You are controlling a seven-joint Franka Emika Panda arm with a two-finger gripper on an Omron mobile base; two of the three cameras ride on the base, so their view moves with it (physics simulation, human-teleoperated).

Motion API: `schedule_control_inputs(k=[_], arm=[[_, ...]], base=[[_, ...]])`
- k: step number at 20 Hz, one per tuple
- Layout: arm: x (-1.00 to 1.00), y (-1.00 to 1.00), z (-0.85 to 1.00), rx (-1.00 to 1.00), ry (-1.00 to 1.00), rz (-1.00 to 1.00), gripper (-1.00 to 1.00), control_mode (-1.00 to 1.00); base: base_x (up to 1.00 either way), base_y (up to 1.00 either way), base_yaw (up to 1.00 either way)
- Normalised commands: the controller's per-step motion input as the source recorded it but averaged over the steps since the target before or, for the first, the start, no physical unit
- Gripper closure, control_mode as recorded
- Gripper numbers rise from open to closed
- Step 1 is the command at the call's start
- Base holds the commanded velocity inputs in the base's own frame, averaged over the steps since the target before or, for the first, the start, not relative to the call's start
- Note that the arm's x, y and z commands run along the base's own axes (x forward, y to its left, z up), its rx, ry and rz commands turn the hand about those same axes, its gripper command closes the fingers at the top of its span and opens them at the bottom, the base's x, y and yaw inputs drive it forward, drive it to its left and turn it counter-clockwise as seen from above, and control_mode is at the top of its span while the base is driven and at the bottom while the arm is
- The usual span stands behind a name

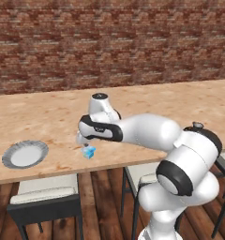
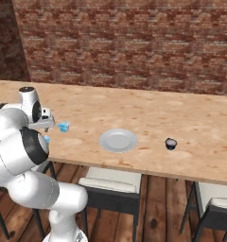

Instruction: Place two yogurt containers on each plate.

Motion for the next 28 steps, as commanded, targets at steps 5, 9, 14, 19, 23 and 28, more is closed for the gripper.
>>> schedule_control_inputs(k=[5,9,14,19,23,28], arm=[[0.03,-0.03,-0.44,-0.06,-0.01,0.06,-1.00,-1.00],[0.13,0.00,-0.40,-0.02,0.00,0.02,-1.00,-1.00],[0.33,0.00,-0.22,0.00,-0.04,0.00,-1.00,-1.00],[0.42,0.00,-0.14,0.00,-0.02,0.00,-1.00,-1.00],[0.22,0.11,-0.08,0.00,0.00,0.00,-1.00,-1.00],[0.00,0.24,-0.03,0.00,0.00,0.00,-1.00,-1.00]], base=[[0.00,0.00,0.00],[0.00,0.00,0.00],[0.00,0.00,0.00],[0.00,0.00,0.00],[0.00,0.00,0.00],[0.00,0.00,0.00]])
